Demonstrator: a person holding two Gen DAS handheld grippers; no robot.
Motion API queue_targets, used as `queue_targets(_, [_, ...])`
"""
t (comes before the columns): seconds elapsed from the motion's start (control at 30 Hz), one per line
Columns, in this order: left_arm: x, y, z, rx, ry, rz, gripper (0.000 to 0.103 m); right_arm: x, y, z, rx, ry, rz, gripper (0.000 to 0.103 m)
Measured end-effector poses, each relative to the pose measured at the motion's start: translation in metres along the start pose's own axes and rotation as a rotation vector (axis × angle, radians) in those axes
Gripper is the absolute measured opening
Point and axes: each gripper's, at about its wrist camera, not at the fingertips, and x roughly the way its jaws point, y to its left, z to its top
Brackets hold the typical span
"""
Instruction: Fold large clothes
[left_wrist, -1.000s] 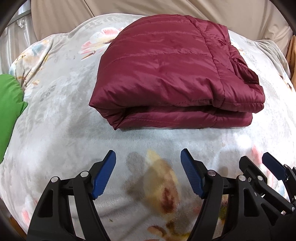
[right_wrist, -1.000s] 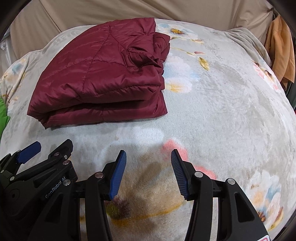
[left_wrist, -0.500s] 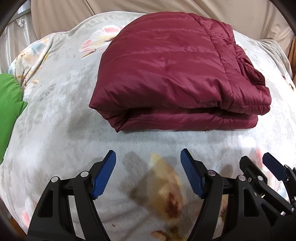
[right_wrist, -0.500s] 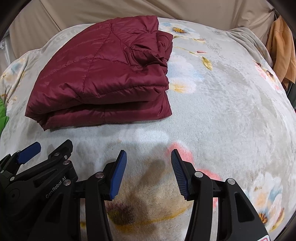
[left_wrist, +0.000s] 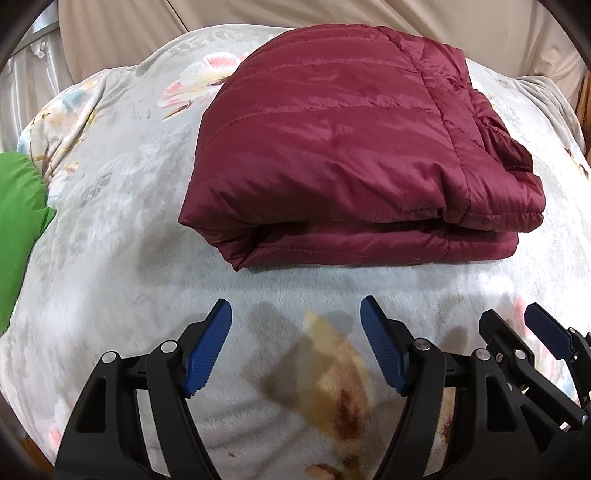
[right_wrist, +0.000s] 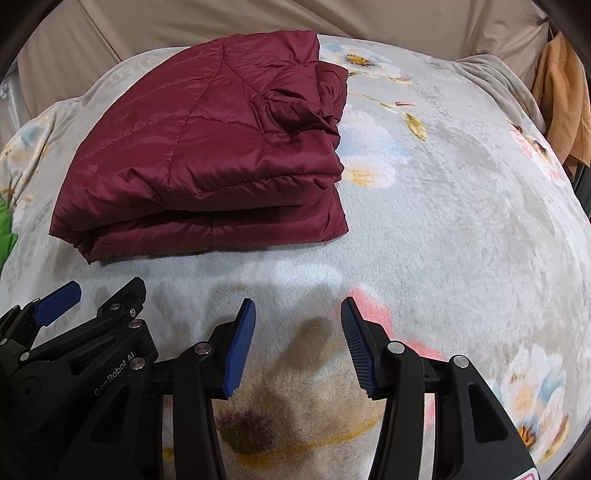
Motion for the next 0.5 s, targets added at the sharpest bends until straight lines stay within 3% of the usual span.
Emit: queue_targets(0.5, [-0.0020, -0.0015, 0.0013, 0.008, 0.000, -0.009, 0.070, -0.0036, -0.0013, 0.0018, 0.010, -0.007, -0.004, 0.048])
